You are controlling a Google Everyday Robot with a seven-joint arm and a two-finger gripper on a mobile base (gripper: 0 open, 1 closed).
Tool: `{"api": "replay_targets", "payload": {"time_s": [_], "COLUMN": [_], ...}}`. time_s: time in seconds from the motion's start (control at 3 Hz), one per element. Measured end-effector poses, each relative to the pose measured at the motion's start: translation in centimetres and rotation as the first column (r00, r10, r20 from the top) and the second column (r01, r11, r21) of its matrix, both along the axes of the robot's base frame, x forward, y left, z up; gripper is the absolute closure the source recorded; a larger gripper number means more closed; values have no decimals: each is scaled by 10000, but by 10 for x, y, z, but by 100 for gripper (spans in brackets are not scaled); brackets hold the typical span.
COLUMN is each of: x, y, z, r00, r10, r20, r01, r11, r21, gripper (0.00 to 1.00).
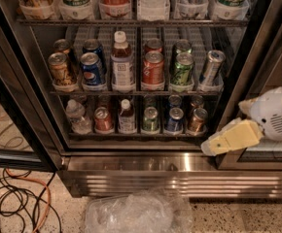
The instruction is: Pick blue plastic bottle from bottom shelf of fridge
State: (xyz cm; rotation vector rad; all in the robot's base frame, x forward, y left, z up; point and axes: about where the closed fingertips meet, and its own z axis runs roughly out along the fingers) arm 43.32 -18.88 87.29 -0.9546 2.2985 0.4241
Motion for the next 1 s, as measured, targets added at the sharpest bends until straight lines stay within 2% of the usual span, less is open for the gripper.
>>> {"api": "replay_targets", "payload": {"time_s": [0.33,0.67,1.0], "x": [6,6,5], "y": [9,10,19], "z": [-33,-35,-48], "r00": [9980,9979,9962], "r10": [-299,-302,-748], "r20": [-555,-581,-452], "r01": [340,347,797], "r11": [9966,9964,9898], "r21": [752,779,1183], "gripper": [0,0,0]}}
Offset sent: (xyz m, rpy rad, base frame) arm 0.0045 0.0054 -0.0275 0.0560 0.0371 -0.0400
